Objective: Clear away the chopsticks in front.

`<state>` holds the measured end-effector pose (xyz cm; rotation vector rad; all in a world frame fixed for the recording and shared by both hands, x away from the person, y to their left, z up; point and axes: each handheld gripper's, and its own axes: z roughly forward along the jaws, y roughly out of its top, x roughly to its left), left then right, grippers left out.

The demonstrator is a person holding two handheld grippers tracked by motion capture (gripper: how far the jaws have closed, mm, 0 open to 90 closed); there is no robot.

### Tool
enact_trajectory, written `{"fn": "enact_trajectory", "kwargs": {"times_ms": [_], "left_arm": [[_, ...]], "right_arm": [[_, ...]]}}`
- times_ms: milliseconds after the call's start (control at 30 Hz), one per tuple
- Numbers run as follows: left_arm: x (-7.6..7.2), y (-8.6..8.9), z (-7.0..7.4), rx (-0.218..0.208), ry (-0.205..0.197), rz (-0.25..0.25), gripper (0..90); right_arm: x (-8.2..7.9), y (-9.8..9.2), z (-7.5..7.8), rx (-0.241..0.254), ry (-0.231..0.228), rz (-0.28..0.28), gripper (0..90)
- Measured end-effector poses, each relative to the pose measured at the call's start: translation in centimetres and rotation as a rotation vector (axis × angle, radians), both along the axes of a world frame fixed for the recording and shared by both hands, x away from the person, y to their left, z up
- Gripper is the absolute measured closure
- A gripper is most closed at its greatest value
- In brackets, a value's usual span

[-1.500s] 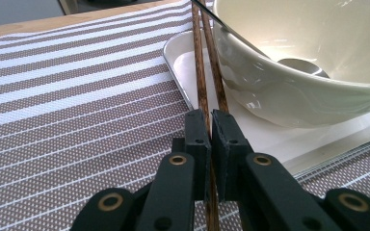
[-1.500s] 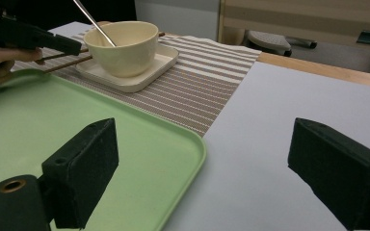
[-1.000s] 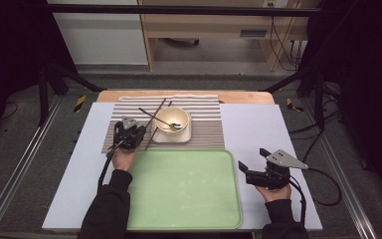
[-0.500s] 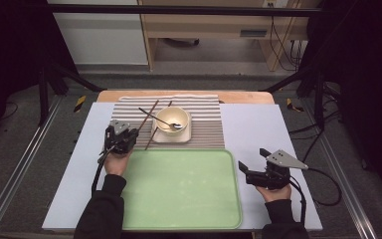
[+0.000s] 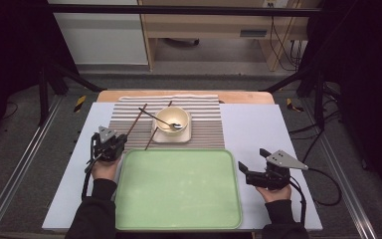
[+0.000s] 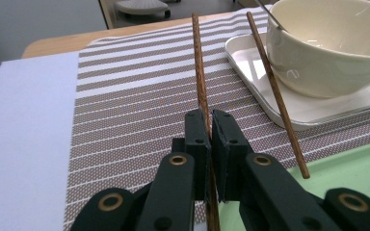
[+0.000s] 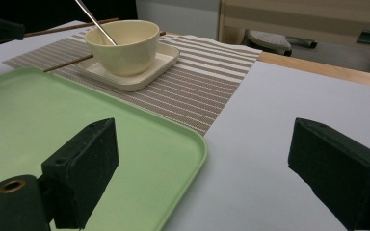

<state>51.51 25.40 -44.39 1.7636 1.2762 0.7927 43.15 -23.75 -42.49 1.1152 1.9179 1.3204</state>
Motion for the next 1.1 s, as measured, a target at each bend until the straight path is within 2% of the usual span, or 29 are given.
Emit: {"fn": "enact_trajectory", "kwargs": {"times_ms": [167, 267, 467, 500, 533, 667, 700, 733, 933, 1000, 1100], "left_arm": [[-1.5, 0.5, 0.4, 0.008, -0.013, 0.014, 85.4], [-2.6, 0.5, 0.6, 0.012, -0.024, 0.001, 85.4], [-4.9, 0.2, 0.7, 0.009, -0.019, -0.004, 85.4], [-5.7, 0.0, 0.7, 0.023, -0.017, -0.001, 85.4], [-5.7, 0.0, 0.7, 0.023, -0.017, -0.001, 85.4], [-7.2, -0.5, 0.6, 0.027, -0.011, 0.0, 85.4], [-8.0, -0.7, 0.6, 0.031, -0.014, 0.001, 85.4], [-8.0, -0.7, 0.6, 0.031, -0.014, 0.001, 85.4], [-10.3, -0.9, 0.6, -0.003, -0.012, 0.021, 85.3], [-11.4, -0.9, 0.4, 0.003, -0.013, 0.04, 85.3], [-11.9, -0.9, 0.5, -0.013, -0.014, 0.046, 85.3]], "right_arm": [[-0.1, 0.0, 0.0, 0.001, -0.003, 0.003, 10.6], [-0.1, 0.0, 0.0, 0.001, -0.003, 0.003, 10.6], [-0.2, 0.0, 0.1, 0.001, -0.003, 0.003, 10.6], [-0.2, 0.0, 0.1, 0.002, -0.006, 0.004, 10.6], [-0.3, 0.0, 0.1, 0.004, -0.007, 0.004, 10.6], [-0.3, 0.0, 0.1, 0.004, -0.006, 0.005, 10.7], [-0.2, 0.0, 0.1, 0.003, -0.004, 0.005, 10.6], [-0.2, 0.0, 0.1, 0.001, -0.004, 0.006, 10.6], [-0.3, -0.1, 0.1, 0.006, -0.008, 0.006, 10.6], [-0.3, 0.0, 0.1, 0.009, -0.007, 0.007, 10.6], [-0.3, 0.0, 0.1, 0.012, -0.006, 0.009, 10.7]]}}
